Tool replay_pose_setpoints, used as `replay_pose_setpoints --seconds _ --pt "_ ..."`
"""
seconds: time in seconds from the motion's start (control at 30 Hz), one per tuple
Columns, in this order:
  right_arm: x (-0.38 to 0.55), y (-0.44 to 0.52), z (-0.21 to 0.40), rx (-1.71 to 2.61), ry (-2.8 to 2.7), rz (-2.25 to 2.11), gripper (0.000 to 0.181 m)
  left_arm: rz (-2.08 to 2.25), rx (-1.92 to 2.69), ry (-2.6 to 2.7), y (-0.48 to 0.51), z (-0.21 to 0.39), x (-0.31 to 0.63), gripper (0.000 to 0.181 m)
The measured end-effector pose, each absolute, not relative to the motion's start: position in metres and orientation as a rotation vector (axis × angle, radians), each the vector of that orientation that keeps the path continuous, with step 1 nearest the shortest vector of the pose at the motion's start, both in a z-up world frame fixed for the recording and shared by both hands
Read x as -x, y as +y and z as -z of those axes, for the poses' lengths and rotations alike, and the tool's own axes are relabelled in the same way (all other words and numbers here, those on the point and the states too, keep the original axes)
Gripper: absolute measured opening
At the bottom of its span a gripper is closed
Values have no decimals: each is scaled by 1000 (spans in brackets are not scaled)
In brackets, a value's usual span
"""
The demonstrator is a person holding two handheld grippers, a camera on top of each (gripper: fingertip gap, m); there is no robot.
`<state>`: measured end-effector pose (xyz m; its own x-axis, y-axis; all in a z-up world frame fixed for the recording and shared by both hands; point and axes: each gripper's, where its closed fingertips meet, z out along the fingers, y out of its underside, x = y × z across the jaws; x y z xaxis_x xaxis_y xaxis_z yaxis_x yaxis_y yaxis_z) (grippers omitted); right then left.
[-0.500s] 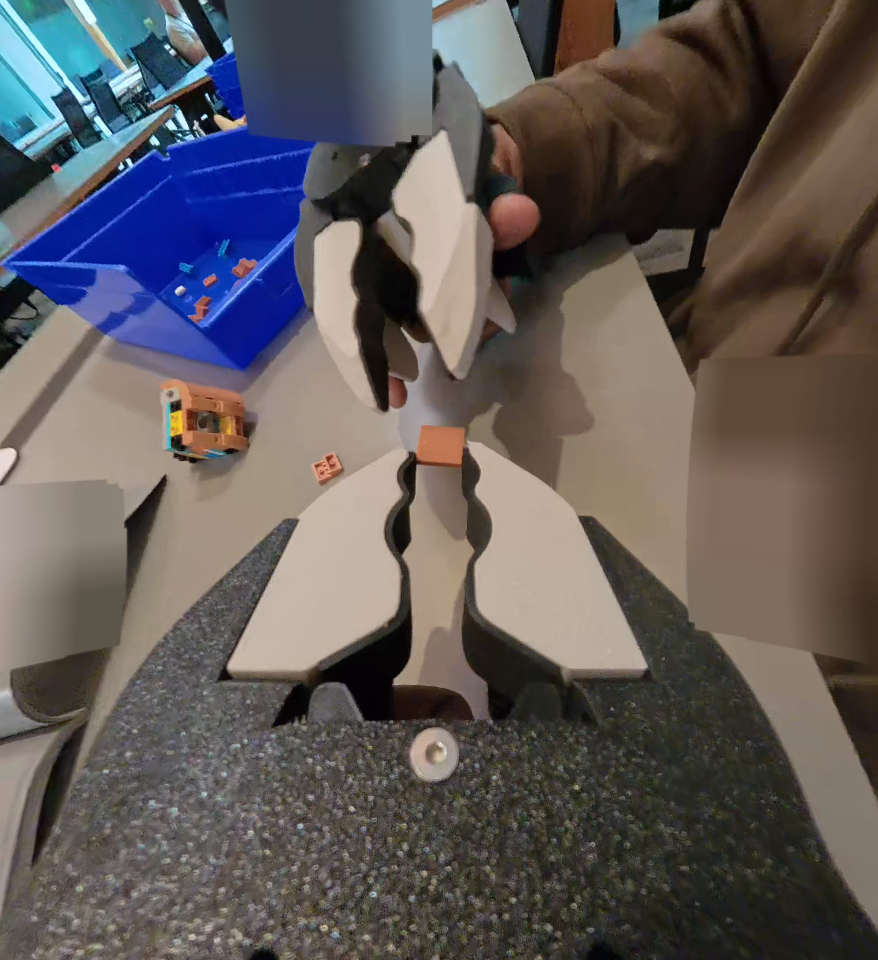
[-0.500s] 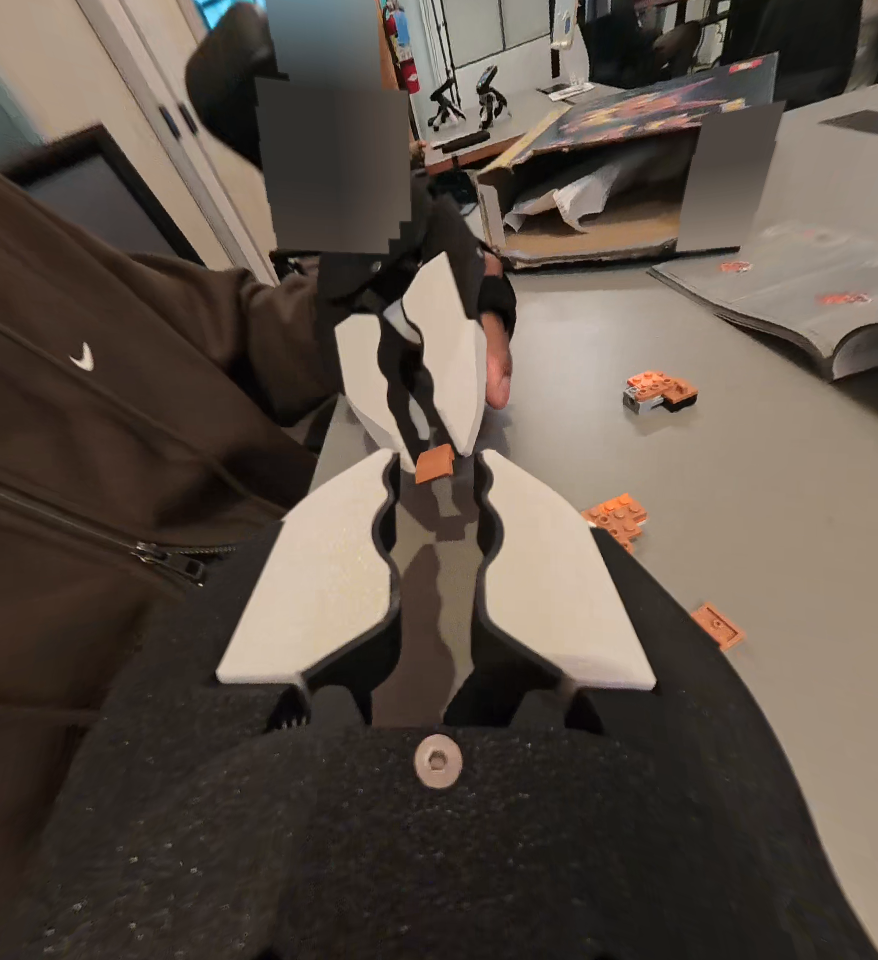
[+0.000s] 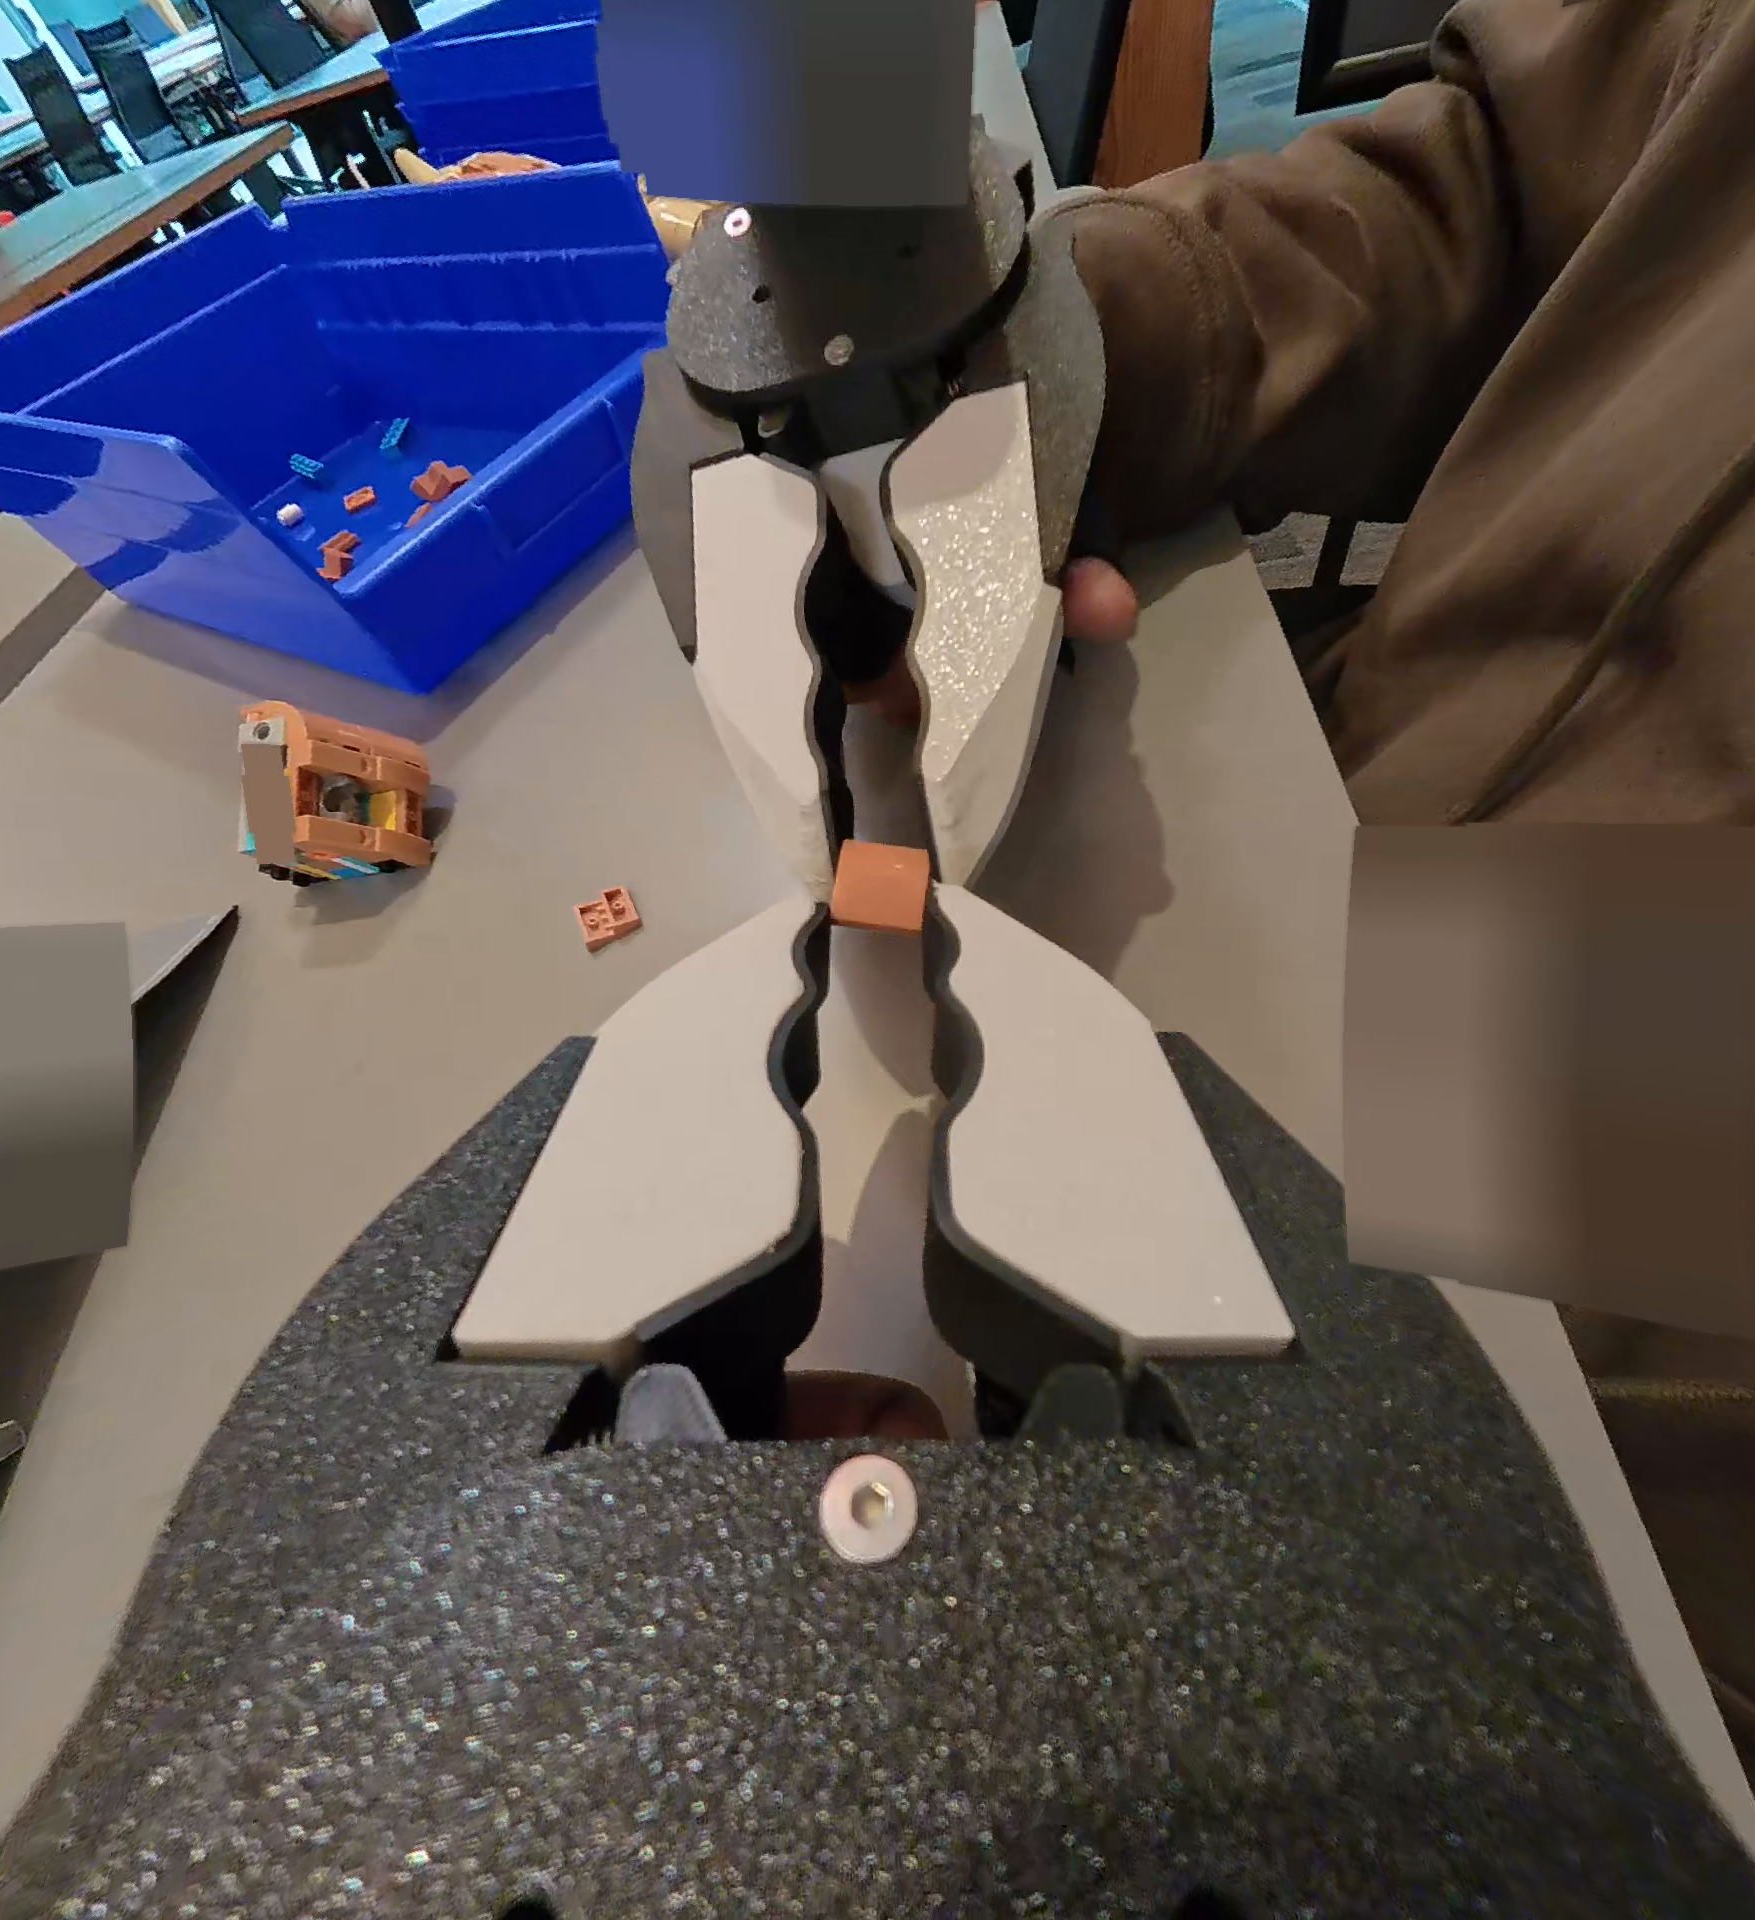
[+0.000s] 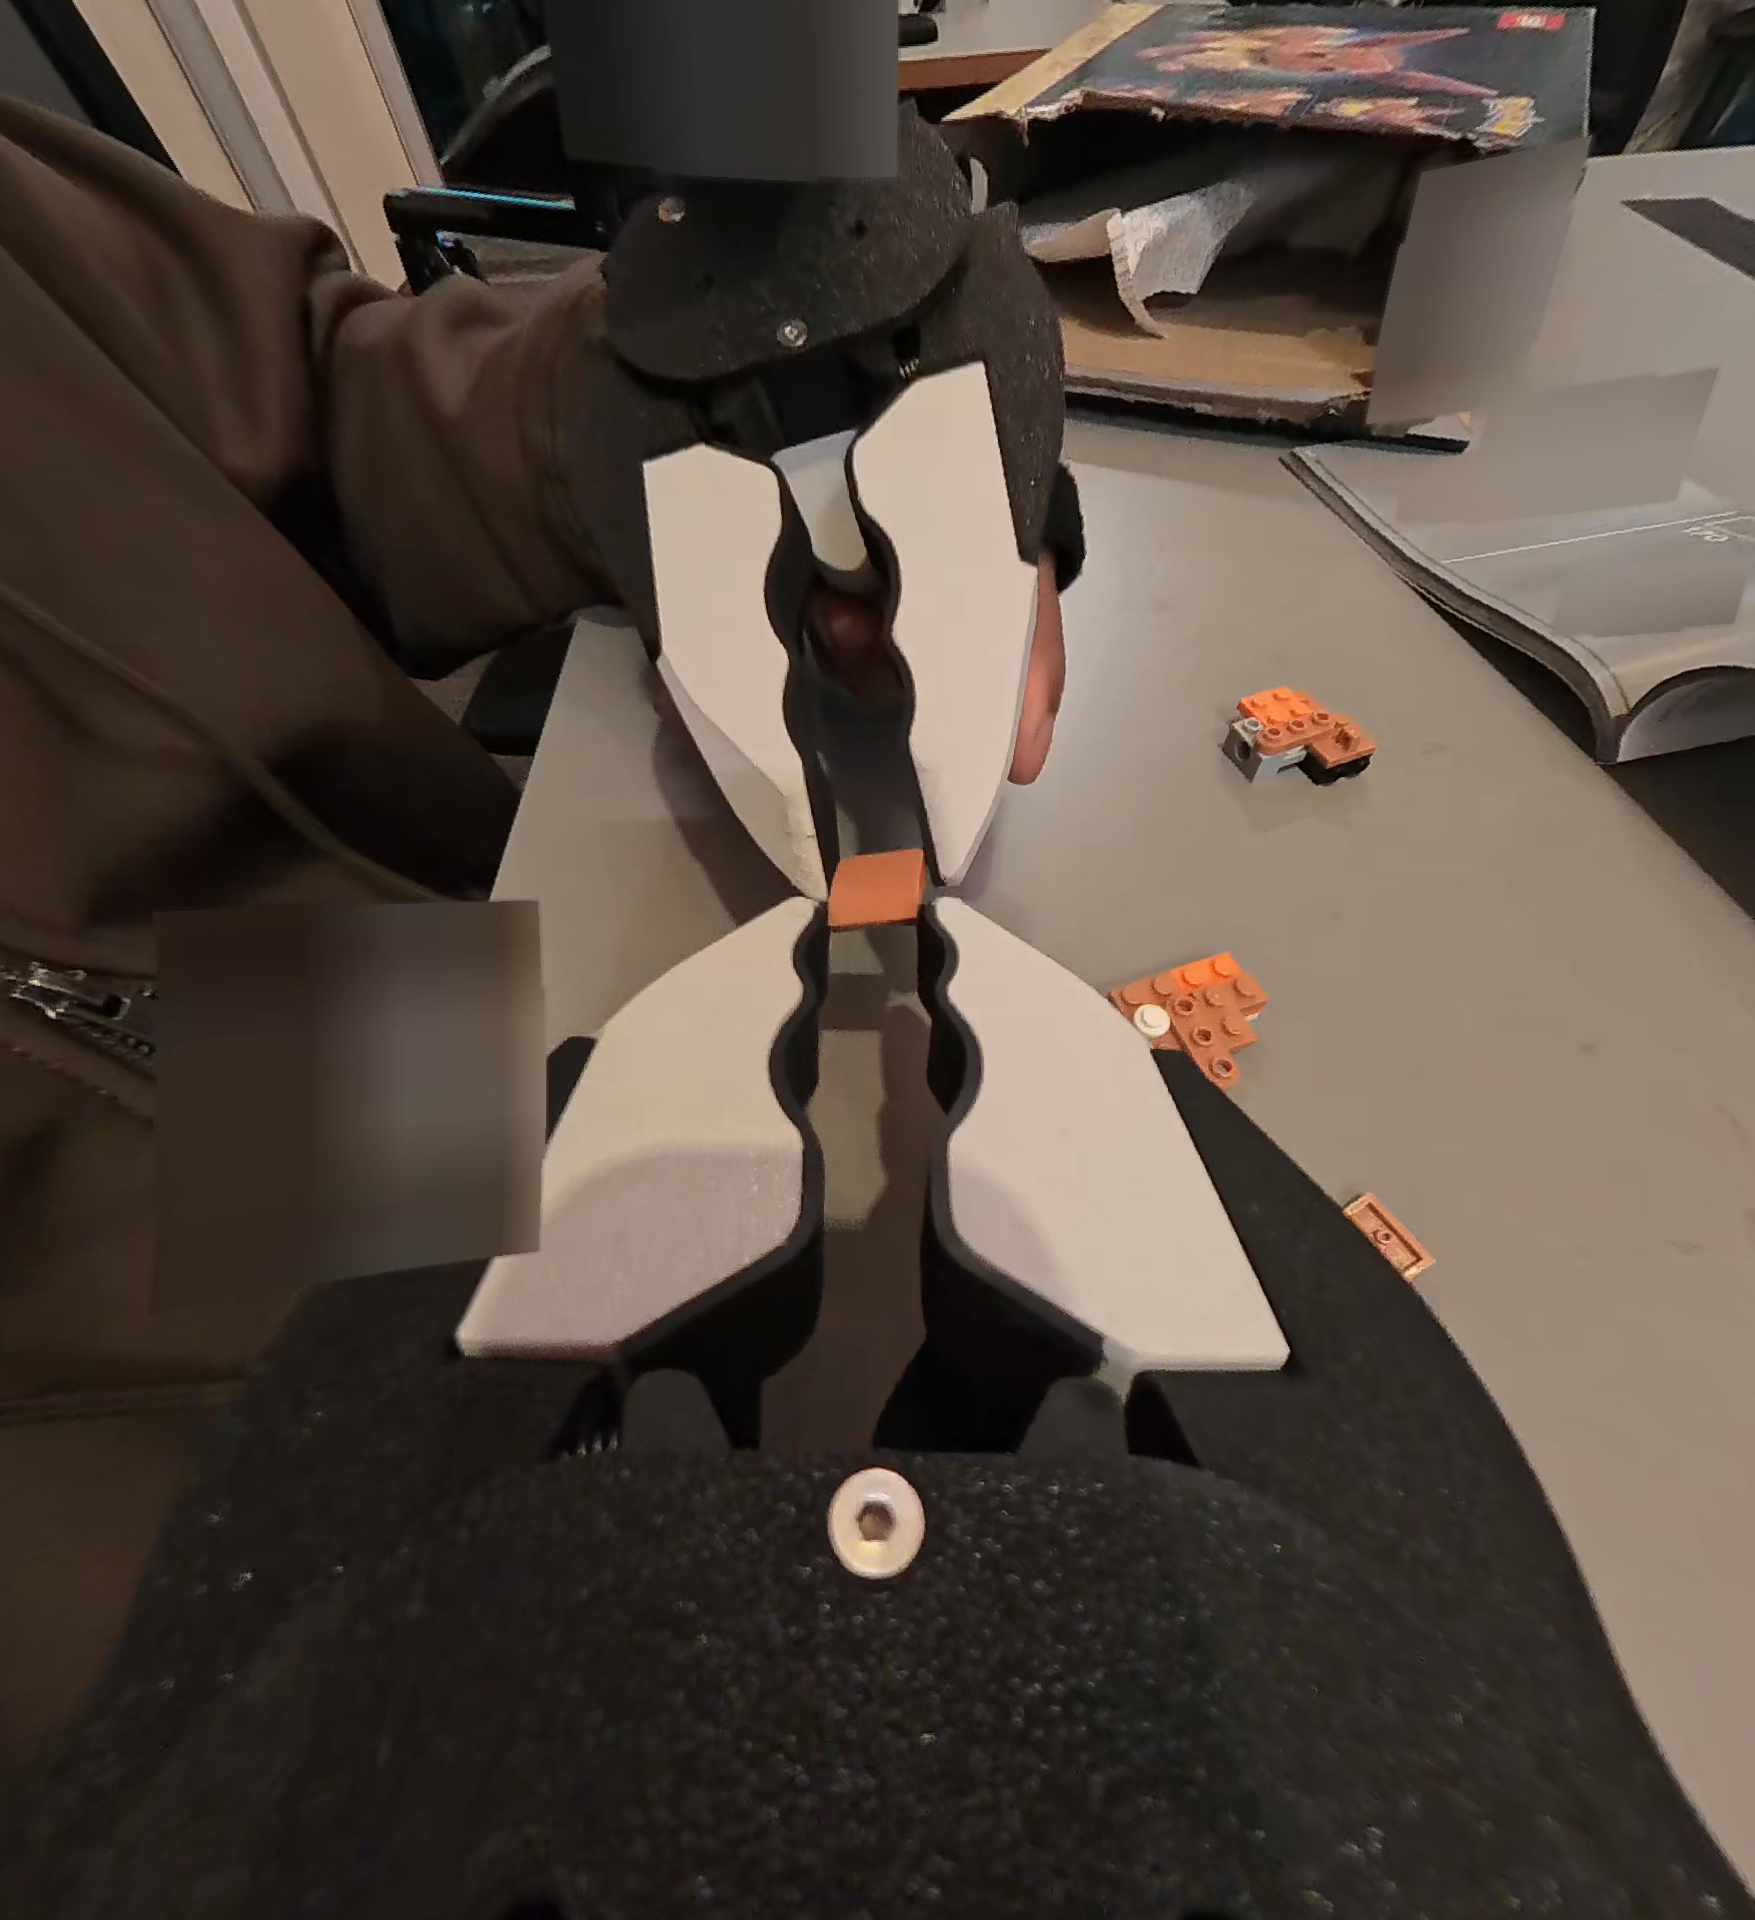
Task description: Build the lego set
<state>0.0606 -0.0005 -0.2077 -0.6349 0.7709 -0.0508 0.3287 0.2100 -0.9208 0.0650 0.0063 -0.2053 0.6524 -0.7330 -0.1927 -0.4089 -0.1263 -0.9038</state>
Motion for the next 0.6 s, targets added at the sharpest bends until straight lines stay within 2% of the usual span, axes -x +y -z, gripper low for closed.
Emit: replay_pose_setpoints --seconds 0.17,0.4,0.6 --pt "-62 1 205 1037 -2060 -1445 16 373 1732 920 6 202 -64 17" --pt "-66 19 203 1119 -2034 -1466 16 226 2055 671 32 235 -15 38" --pt "-69 27 205 1151 -2036 -1460 17 97 2243 660 47 259 -8 45"
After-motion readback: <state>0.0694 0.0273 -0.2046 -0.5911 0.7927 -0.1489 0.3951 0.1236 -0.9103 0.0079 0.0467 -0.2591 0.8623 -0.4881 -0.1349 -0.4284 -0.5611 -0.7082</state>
